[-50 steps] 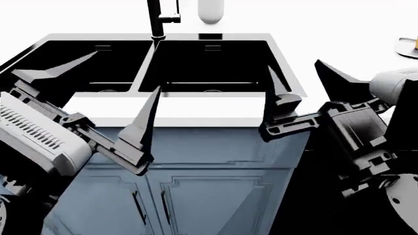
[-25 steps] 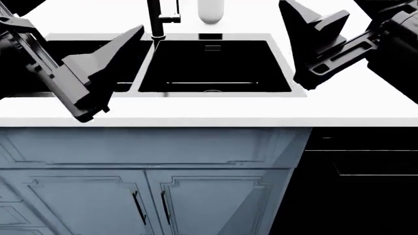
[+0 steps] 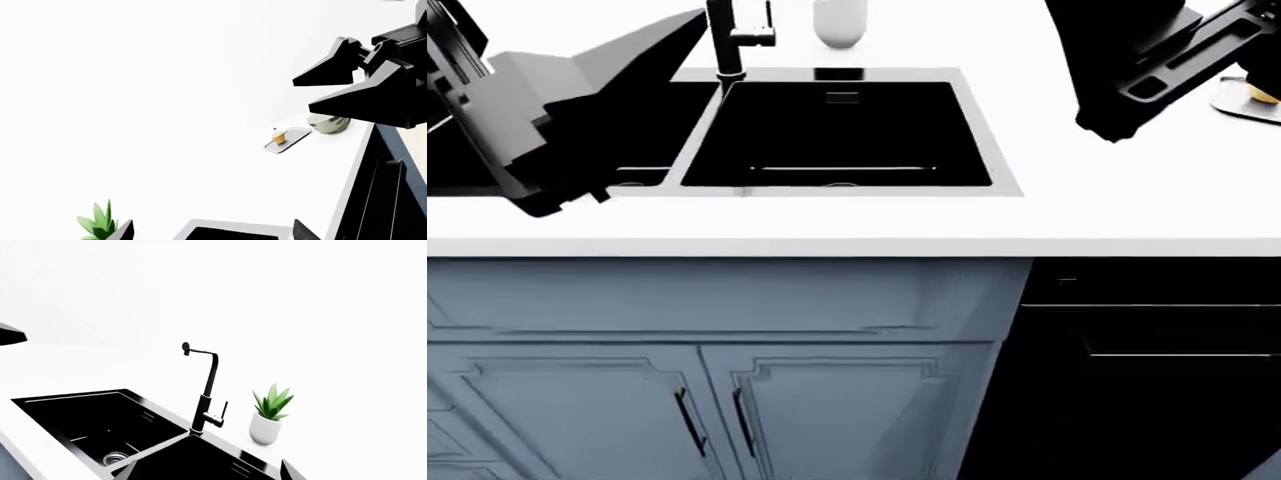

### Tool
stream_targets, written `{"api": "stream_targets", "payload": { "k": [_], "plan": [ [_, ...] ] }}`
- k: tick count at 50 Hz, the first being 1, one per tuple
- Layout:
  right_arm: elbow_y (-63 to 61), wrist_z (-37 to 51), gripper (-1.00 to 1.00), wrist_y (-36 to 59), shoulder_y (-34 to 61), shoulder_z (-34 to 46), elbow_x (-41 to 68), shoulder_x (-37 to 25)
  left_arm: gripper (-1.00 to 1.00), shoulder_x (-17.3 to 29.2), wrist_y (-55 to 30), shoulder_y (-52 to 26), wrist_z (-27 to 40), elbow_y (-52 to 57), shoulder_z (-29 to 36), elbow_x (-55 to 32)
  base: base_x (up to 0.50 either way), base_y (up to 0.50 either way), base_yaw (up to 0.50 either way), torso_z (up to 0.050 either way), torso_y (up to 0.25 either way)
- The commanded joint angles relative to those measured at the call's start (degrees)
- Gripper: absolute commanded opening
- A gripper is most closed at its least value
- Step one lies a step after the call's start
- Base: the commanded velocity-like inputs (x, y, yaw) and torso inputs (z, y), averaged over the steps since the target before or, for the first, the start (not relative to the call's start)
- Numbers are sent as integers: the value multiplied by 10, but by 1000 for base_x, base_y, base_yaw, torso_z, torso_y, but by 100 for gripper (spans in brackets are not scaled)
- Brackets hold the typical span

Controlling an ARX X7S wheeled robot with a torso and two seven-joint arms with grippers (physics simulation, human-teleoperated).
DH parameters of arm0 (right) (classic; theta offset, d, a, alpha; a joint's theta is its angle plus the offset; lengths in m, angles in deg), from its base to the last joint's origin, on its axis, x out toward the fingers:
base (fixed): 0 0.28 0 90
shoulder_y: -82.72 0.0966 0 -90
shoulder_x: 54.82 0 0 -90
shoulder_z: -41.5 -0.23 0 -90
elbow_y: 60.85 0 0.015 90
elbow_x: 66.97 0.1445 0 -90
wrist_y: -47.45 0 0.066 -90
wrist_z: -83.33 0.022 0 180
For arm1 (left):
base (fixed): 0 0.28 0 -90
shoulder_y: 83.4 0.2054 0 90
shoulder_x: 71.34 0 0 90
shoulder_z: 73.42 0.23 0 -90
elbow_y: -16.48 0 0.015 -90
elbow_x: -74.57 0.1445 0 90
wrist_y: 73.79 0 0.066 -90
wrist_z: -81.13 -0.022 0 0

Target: Move the fresh-baked cupcake off the tray onto the counter, and place the bowl used for mixing into the sink.

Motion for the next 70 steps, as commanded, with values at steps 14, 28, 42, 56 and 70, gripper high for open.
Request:
{"api": "stream_targets", "payload": {
  "k": [14,28,42,56,70],
  "plan": [
    [-2,-19,100,-30,-10,26,-14,-23,100,0,-7,-5,2,1,-3,-26,-47,-500,0,0,0],
    [5,-2,100,-38,-14,33,7,-27,100,3,-1,0,-1,3,2,-25,-3,-500,0,0,0],
    [6,-4,100,-49,-10,41,10,-32,100,5,3,-2,1,2,4,-26,17,-500,0,0,0],
    [6,-12,100,-61,-8,51,7,-32,100,8,-2,-4,3,1,6,-35,61,-500,0,0,0],
    [6,-18,100,-72,-2,59,7,-30,100,11,-8,-5,9,4,3,-48,160,-476,0,0,0]
  ]
}}
